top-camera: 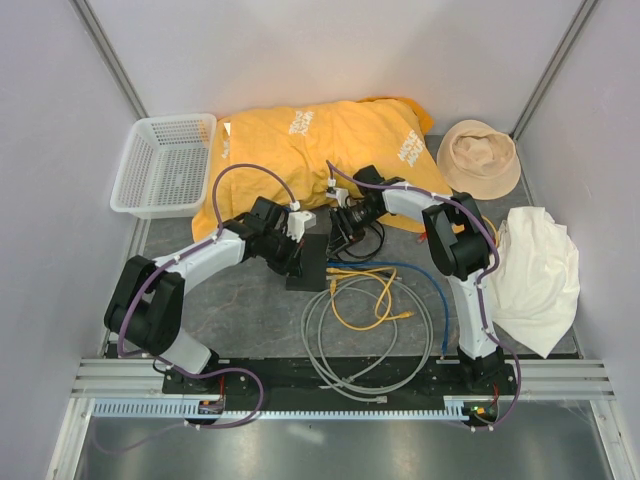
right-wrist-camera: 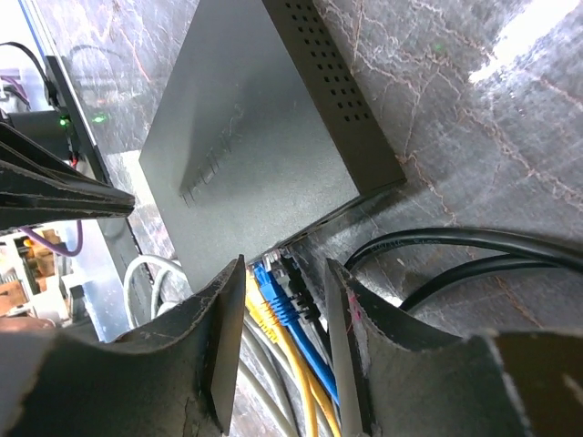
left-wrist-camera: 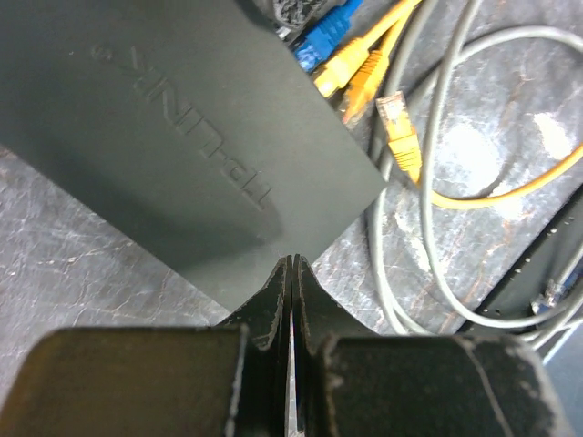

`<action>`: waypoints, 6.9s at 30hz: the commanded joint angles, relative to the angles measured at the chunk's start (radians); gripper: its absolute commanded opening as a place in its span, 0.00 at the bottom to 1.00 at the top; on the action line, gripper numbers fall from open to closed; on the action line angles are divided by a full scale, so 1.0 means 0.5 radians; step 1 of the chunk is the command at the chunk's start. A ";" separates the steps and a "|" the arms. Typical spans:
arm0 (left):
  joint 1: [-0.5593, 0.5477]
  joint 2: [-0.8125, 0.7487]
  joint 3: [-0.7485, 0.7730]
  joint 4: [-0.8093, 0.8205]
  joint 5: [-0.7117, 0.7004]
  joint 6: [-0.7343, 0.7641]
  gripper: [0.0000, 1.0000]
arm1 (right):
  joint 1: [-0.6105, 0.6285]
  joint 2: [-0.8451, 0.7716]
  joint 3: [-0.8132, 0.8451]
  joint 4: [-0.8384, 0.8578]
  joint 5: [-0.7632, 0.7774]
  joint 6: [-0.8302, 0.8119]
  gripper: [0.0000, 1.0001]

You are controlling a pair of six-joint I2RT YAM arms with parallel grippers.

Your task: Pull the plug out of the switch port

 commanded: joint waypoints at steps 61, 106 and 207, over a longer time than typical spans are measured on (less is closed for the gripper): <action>-0.041 0.194 0.024 0.132 -0.223 0.180 0.02 | 0.123 0.189 0.259 -0.398 0.584 -0.364 0.00; -0.229 0.194 -0.166 0.381 -0.812 0.456 0.01 | 0.212 0.266 0.467 -0.757 1.433 -0.637 0.00; -0.269 -0.451 -0.381 0.102 0.144 1.382 0.02 | -0.347 -0.946 -0.480 0.093 0.262 -0.186 0.98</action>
